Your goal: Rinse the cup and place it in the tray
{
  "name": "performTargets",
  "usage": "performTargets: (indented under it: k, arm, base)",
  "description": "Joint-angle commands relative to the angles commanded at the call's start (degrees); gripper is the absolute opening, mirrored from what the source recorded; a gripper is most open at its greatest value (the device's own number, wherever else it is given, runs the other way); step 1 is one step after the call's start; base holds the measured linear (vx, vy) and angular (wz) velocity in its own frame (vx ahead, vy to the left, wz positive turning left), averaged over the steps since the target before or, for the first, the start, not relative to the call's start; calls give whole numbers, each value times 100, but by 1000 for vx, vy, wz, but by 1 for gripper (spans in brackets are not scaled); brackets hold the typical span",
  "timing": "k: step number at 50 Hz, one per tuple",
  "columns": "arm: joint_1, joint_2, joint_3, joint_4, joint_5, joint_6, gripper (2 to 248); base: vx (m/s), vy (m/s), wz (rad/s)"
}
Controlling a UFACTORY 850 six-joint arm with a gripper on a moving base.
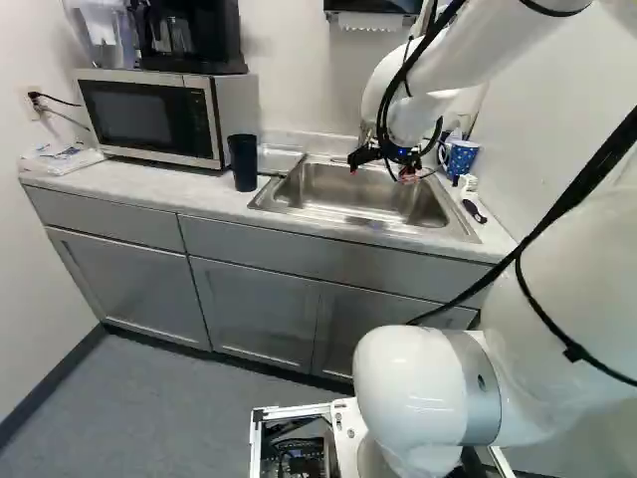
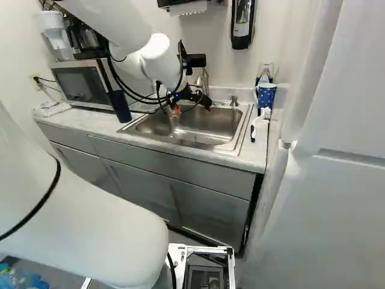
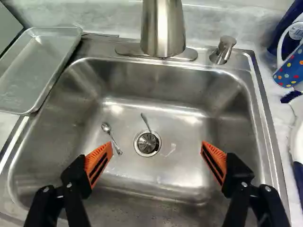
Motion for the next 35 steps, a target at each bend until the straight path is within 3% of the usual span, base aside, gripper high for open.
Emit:
performTargets:
  k: [35]
  arm:
    - [-68, -15, -193, 0, 0, 0, 247]
  base:
    - [0, 0, 0]
